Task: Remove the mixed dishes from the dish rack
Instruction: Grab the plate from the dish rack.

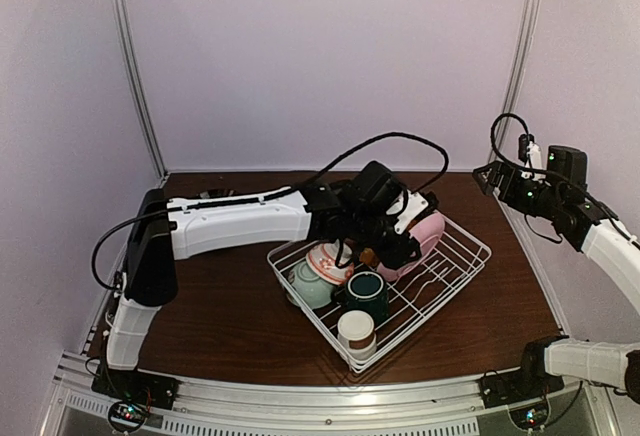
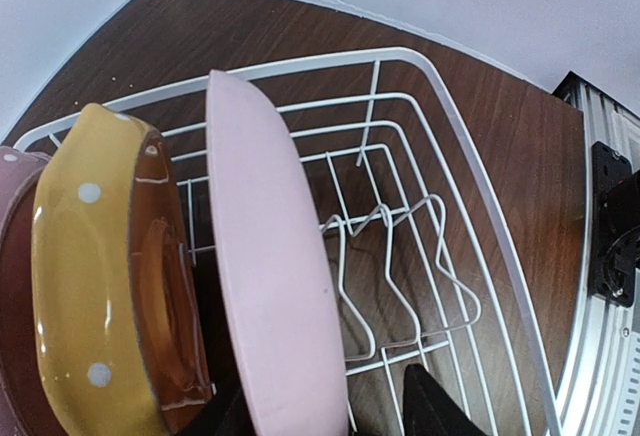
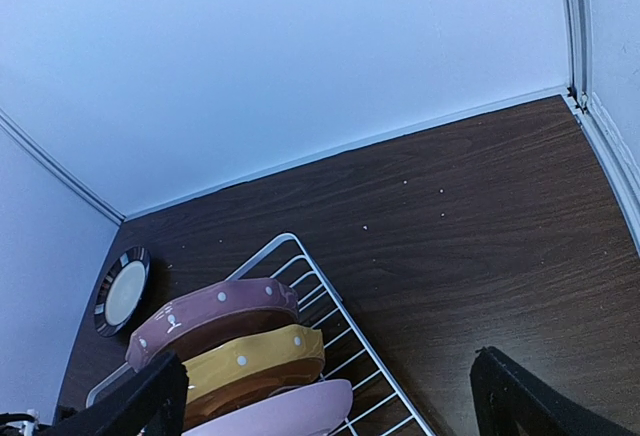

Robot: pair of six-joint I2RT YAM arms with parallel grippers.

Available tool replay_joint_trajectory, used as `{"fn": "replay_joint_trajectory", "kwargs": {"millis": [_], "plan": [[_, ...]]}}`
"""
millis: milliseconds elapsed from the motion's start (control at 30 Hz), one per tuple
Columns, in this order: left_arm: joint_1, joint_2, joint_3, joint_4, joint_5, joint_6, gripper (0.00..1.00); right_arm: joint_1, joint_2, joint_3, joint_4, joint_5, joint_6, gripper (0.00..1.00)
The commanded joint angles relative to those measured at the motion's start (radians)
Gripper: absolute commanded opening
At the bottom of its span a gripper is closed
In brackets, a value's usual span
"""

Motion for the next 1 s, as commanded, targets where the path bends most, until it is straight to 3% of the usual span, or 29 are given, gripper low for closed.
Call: {"fn": "replay_joint_trajectory", "kwargs": {"millis": [0, 367, 533, 967], "plan": [[-0.003, 0.050, 0.059, 0.016, -0.008, -0.029, 0.47, -0.005, -0.013, -0.014, -0.005, 0.017, -0.014, 1.00], [-0.003, 0.096, 0.101, 0.016, -0.005, -0.084, 0.32, -0.004, -0.011, -0.021, 0.002, 0.020, -0.008, 1.00], [-0.003, 0.090, 0.122, 0.008, 0.032, -0.092, 0.17, -0.005, -0.010, -0.018, 0.001, 0.021, -0.007, 1.00], [-0.003, 0.002, 0.143, 0.015, 0.112, -0.113, 0.00, -0.005, -0.010, -0.020, 0.007, 0.017, -0.004, 1.00]]}}
